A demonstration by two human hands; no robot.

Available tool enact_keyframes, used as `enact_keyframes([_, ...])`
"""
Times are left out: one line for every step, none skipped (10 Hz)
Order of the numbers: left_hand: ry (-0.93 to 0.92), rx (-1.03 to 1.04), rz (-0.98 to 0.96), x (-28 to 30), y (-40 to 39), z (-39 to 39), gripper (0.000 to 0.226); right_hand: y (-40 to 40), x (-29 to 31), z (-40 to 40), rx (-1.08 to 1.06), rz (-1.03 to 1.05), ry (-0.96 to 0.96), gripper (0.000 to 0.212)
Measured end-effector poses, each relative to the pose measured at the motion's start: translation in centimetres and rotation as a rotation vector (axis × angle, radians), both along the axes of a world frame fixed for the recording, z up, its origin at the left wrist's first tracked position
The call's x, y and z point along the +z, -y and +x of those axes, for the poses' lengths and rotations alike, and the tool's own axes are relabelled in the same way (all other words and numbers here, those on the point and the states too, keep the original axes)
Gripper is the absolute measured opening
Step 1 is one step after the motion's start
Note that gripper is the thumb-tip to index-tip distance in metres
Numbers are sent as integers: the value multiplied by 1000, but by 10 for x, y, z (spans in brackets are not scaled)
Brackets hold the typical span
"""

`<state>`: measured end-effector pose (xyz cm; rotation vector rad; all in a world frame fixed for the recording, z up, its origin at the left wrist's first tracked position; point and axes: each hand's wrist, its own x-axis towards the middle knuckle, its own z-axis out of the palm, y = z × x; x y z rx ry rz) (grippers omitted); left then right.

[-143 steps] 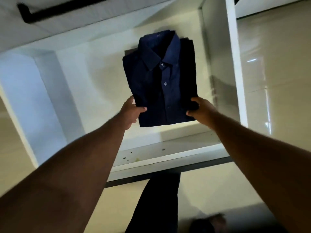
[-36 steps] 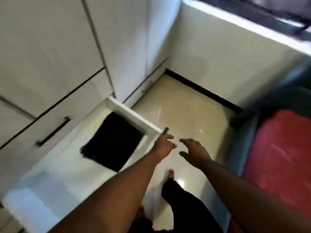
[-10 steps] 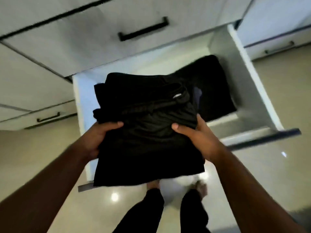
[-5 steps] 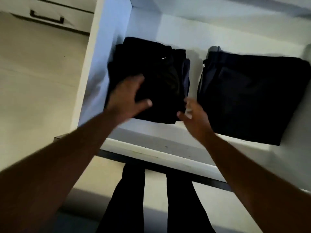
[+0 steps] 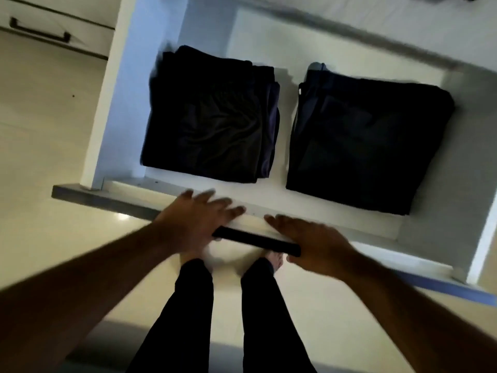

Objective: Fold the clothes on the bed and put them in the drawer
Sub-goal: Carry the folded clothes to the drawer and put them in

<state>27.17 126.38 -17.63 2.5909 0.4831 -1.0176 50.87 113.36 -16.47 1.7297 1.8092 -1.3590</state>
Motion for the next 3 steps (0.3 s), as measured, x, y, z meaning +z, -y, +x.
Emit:
enact_keyframes([116, -22, 196, -5, -53, 53, 79, -62, 1, 46, 29, 133, 137, 85])
enact_keyframes([132, 126, 287, 19, -119, 99, 86, -122, 21, 83, -76, 302, 341, 81])
enact_keyframes([98, 226, 202, 64, -147, 119, 90, -140, 55, 80, -199, 364, 357, 81])
